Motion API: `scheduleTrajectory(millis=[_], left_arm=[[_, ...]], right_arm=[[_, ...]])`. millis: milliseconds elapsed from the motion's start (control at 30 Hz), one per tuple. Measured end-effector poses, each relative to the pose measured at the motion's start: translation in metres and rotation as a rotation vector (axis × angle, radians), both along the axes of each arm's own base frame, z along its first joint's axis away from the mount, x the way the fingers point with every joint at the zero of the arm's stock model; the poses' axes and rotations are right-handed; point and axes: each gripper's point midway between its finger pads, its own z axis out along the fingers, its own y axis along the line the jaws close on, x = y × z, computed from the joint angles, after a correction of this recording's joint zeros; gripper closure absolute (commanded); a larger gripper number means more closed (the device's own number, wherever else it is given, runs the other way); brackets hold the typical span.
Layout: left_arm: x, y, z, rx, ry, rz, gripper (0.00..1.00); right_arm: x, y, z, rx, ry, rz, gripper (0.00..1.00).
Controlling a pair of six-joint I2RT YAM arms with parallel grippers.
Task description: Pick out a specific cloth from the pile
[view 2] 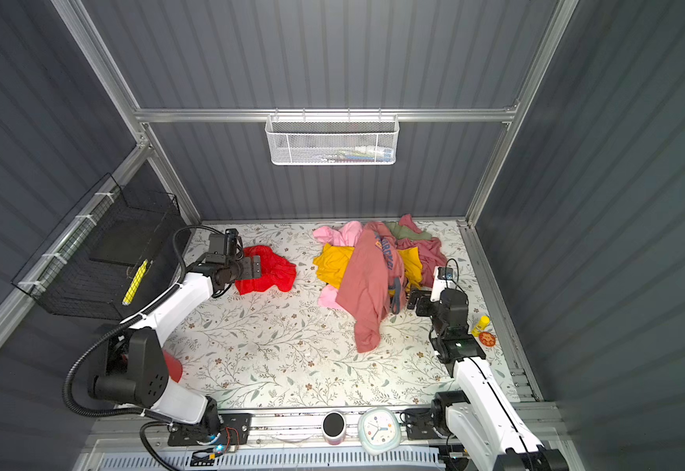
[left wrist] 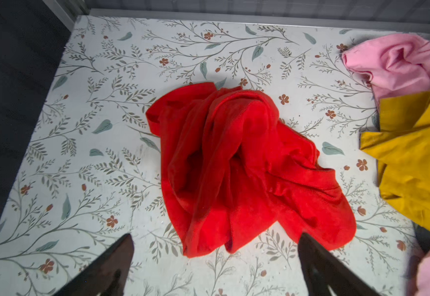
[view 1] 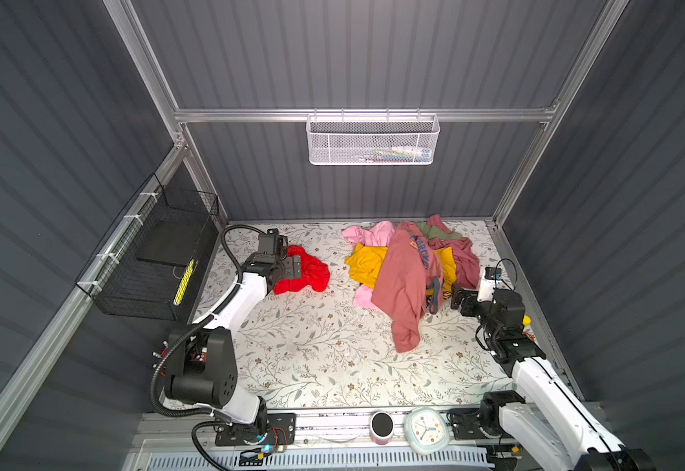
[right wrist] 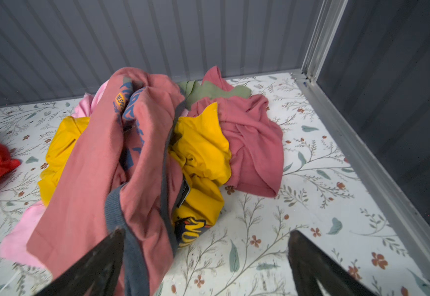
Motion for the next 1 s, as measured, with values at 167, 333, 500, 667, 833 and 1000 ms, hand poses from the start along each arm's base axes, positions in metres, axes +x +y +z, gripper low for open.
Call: scheduleTrajectory(millis=[167, 333, 500, 667, 833, 1000], left_arm=[[-0.036, 0.013, -0.008, 0.009, -0.044, 0.039, 0.00], [-0.055, 0.023, -0.010, 0.000, -0.103, 0.085, 0.00], [-0.060, 0.028, -0.006, -0.010, -0.159, 0.120, 0.00], [-0.060, 0.032, -0.005, -0.003, -0.183, 0.139, 0.00], [-0.060, 0.035, -0.008, 0.006, -0.196, 0.154, 0.00], [-0.058, 0.043, -0.005, 0.040, -0.235, 0.185, 0.00]], right_arm=[[0.003, -0.010, -0.019, -0.036, -0.026, -0.042, 0.01], [0.011, -0.018, -0.025, -0.059, -0.065, -0.078, 0.01], [0.020, -0.022, -0.029, -0.062, -0.093, -0.093, 0.01], [0.026, -0.025, -0.035, -0.063, -0.109, -0.100, 0.01], [0.032, -0.027, -0.034, -0.075, -0.132, -0.098, 0.01], [0.042, -0.031, -0.049, -0.079, -0.125, -0.100, 0.01]])
